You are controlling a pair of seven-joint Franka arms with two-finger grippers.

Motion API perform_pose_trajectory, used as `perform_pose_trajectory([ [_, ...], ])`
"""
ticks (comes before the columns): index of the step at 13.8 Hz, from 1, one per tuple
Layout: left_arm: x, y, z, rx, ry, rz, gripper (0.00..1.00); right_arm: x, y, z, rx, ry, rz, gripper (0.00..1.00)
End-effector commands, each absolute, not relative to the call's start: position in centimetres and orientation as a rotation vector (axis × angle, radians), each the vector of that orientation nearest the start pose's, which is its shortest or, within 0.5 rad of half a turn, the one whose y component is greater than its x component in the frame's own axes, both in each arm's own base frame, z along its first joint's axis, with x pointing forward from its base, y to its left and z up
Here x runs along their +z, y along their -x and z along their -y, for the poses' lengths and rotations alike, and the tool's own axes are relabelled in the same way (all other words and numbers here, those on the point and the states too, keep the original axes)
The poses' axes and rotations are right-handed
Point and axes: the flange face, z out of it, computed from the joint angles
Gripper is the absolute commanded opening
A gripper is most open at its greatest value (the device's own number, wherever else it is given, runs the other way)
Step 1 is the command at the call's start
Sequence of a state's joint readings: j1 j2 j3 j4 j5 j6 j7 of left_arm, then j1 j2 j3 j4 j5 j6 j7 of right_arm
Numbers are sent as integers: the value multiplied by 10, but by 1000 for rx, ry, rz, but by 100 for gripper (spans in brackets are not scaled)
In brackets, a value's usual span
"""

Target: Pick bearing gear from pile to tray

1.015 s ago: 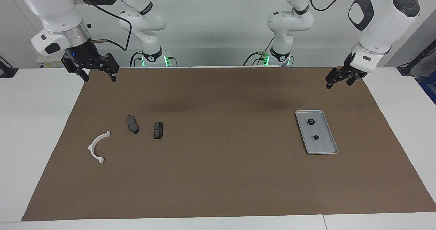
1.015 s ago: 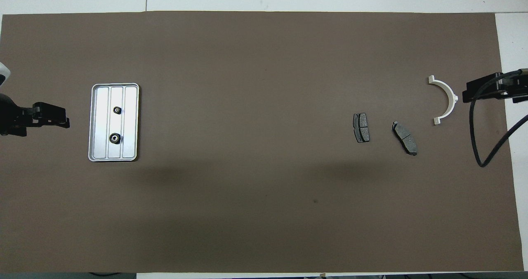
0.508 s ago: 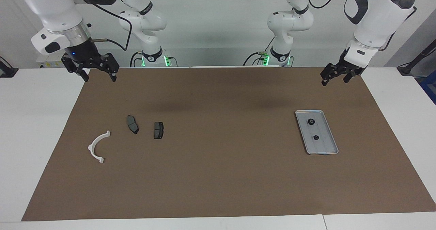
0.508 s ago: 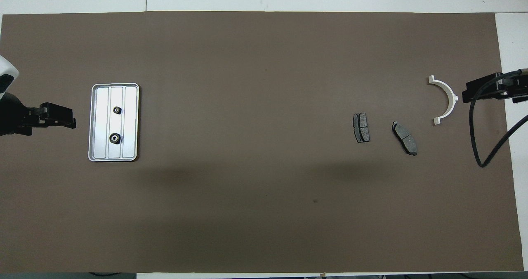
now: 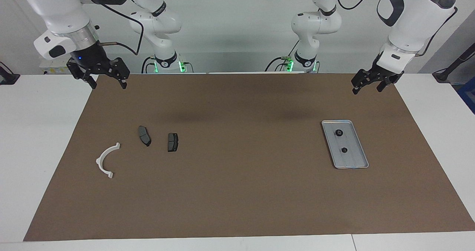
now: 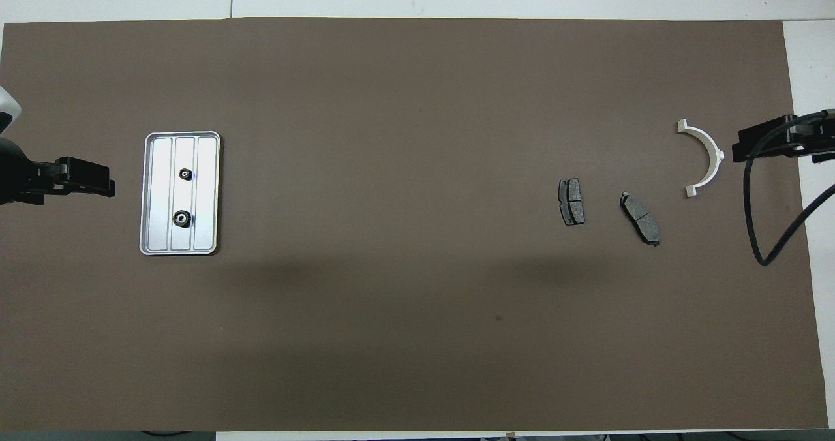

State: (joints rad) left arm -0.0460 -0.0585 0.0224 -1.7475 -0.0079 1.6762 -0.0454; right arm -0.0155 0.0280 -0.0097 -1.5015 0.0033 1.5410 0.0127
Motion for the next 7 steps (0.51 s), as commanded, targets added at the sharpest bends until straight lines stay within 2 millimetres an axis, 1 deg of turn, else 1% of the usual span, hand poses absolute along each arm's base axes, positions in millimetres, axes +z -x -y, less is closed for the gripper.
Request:
perform_pose_trajectory([
  [1,589,-546,13,8,3153,2,100,639,-554,15,-41,3128,-24,100],
  [3,592,-545,18,1,3157,-10,100,639,-554,15,-41,3128,-26,100],
  [7,592,-545,17,1,3154,-11,100,638,-554,16,-39,3128,-28,100],
])
